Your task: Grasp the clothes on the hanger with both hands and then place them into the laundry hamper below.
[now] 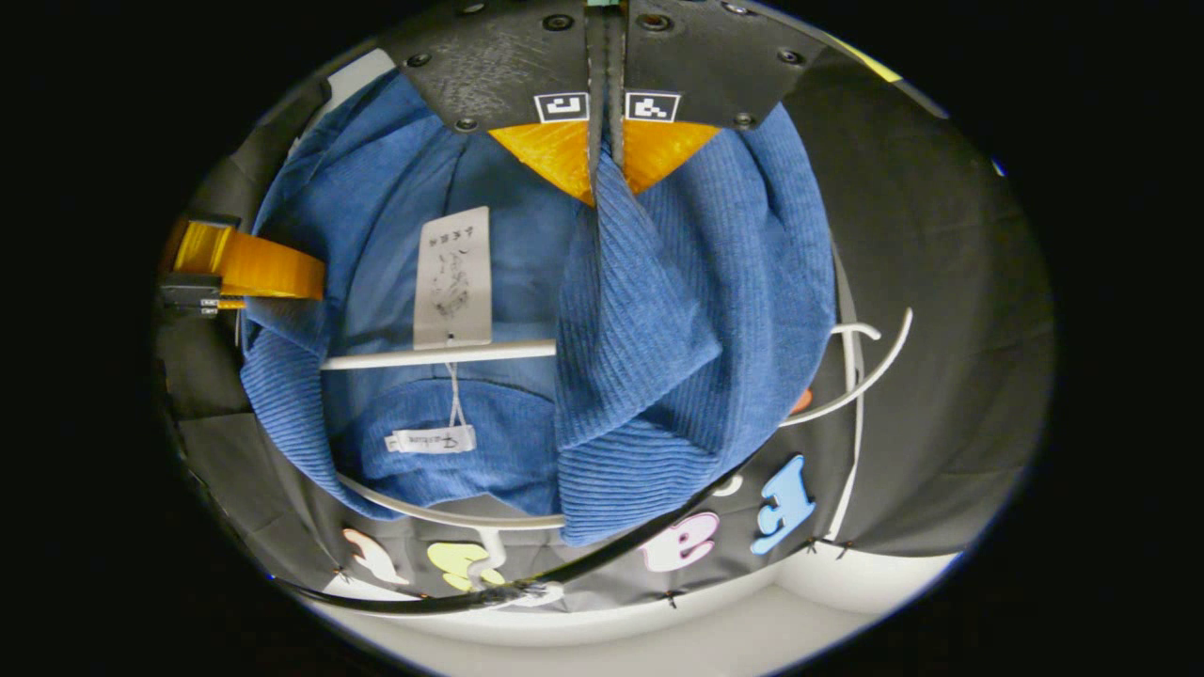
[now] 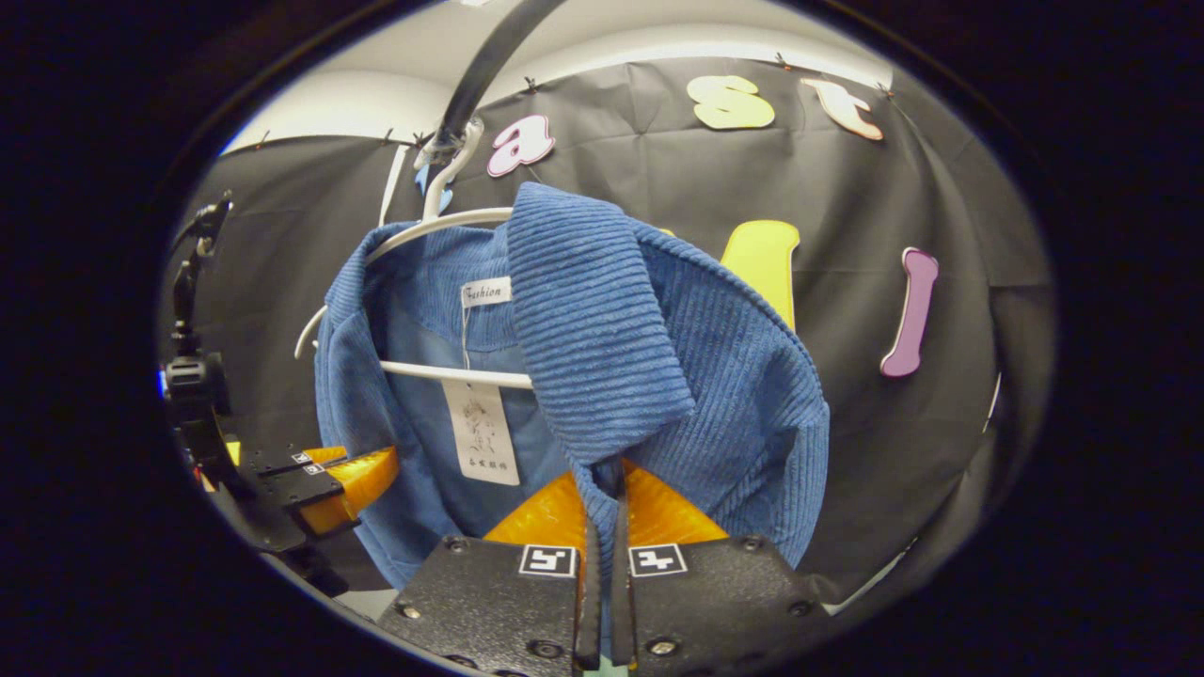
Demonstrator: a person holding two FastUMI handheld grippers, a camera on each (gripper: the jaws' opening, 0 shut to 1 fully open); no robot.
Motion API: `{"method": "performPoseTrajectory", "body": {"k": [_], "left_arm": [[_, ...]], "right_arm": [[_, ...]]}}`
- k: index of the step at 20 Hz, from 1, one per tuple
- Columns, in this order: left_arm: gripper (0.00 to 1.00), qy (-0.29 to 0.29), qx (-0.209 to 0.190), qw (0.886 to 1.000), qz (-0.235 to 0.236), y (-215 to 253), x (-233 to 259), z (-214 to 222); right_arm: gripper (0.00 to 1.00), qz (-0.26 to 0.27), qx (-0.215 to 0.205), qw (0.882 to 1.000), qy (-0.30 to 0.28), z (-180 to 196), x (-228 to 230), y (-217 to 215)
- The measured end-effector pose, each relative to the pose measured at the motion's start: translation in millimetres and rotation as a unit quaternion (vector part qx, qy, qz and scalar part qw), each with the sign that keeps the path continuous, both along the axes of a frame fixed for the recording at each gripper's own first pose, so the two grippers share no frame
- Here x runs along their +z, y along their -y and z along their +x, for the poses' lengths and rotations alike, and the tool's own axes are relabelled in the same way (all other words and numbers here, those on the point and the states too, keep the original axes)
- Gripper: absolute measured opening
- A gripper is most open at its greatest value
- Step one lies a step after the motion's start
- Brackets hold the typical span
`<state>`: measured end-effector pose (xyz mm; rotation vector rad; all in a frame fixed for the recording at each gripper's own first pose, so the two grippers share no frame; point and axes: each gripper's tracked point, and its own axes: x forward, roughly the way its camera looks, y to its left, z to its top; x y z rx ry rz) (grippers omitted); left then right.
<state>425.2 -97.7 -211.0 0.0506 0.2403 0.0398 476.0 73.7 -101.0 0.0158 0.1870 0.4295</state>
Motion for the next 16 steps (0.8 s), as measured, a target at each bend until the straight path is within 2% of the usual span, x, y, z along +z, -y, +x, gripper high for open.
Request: {"method": "performPoseTrajectory", "body": {"k": [1,3,6,7,10,12,13,14,16], "left_arm": [[0.00,0.000,0.006,1.000,-0.001,-5.0,1.8,-1.6],[0.05,0.001,0.017,1.000,-0.003,-17.7,4.3,-4.8],[0.00,0.003,0.032,0.999,-0.013,-31.6,9.5,-5.6],[0.05,0.004,0.034,0.999,-0.010,-34.5,11.9,-5.9],[0.05,0.011,0.048,0.999,0.003,-49.8,17.5,-7.5],[0.05,0.014,0.059,0.998,-0.005,-62.0,20.3,-4.4],[0.00,0.015,0.063,0.998,-0.005,-67.1,22.5,-2.9],[0.05,0.016,0.066,0.998,-0.002,-72.9,24.8,-2.8],[0.05,0.018,0.066,0.998,0.007,-77.5,28.9,-9.5]], "right_arm": [[0.07,0.008,0.005,1.000,-0.005,0.3,1.0,1.0],[0.06,0.018,0.020,1.000,-0.008,-1.4,3.6,4.0],[0.06,0.042,0.031,0.999,-0.012,-0.8,10.5,11.2],[0.06,0.047,0.032,0.998,-0.010,-0.5,13.4,15.0],[0.06,0.044,0.027,0.999,0.003,0.5,20.1,33.5],[0.06,0.044,0.017,0.999,0.008,6.4,25.0,48.5],[0.06,0.043,0.012,0.999,0.011,9.3,28.0,55.4],[0.06,0.042,0.009,0.999,0.012,9.6,30.9,59.7],[0.06,0.046,0.011,0.999,0.015,6.9,37.4,62.8]]}}
